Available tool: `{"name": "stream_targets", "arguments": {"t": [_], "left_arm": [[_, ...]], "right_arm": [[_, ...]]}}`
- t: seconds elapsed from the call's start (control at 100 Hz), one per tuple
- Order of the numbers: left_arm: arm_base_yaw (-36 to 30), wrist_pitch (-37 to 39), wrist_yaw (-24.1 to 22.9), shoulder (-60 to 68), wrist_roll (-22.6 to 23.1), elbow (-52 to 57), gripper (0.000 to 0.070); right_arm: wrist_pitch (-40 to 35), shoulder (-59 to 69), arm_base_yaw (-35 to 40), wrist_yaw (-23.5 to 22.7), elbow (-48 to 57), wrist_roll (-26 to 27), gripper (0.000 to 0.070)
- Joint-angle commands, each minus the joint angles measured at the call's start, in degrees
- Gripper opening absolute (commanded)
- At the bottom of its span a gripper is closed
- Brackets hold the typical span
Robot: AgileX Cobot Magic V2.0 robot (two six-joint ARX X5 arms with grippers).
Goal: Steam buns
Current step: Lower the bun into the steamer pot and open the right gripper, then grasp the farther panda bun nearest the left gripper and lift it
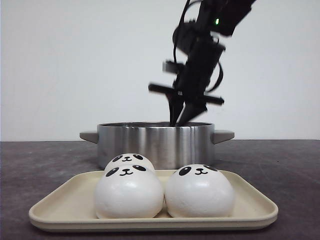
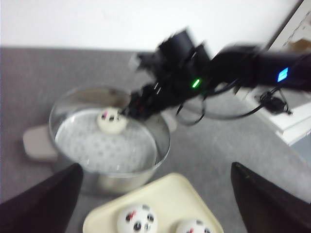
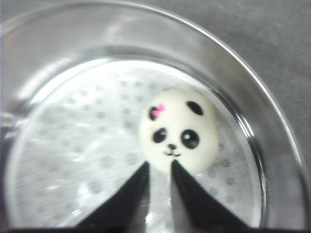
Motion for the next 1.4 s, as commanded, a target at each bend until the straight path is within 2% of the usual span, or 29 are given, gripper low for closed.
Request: {"name": "stream_targets", "arguments": {"t": [0.0, 0.17, 0.32, 0.58, 0.81, 0.97, 1.1, 1.18, 1.391], "left_arm": [[-0.66, -1.16, -0.33, 2.40, -0.55, 0.87, 0.0584], [-3.58, -3.80, -0.33, 10.34, -2.47, 0.87, 0.0585], [-8.20, -3.17, -0.37, 18.53, -4.76, 0.87, 0.0585], [-13.97, -2.80, -4.63, 31.85, -8.24, 0.90, 0.0599], [-16.74, 0.11, -6.82, 42.60, -8.20, 0.90, 0.0598], [-18.12, 4.55, -9.92, 48.52, -8.57, 0.92, 0.0597], [-18.69, 7.87, -13.25, 51.43, -12.13, 0.92, 0.0597], [-18.82, 9.81, -13.42, 52.33, -13.88, 0.92, 0.0596], [-19.08, 10.80, -14.71, 53.79, -13.97, 0.92, 0.0588]], "right_arm": [[0.33, -6.32, 1.46, -0.28, 1.97, -2.49, 0.0016], [-2.58, -20.79, 5.75, 0.02, 1.97, -4.02, 0.0015], [-4.90, -33.27, 11.30, 3.17, 1.97, -4.09, 0.0013], [-8.26, -48.11, 19.98, 14.27, 1.95, -4.17, 0.0013], [-13.46, -53.48, 21.16, 20.44, 1.95, -3.87, 0.0013], [-16.04, -54.42, 21.16, 20.70, 1.92, -3.02, 0.0013], [-16.39, -54.42, 21.18, 20.48, 1.92, -1.46, 0.0013], [-16.59, -54.40, 21.18, 20.44, 1.92, -0.66, 0.0013], [-17.25, -54.40, 21.94, 20.50, 1.92, -0.24, 0.0013]]}}
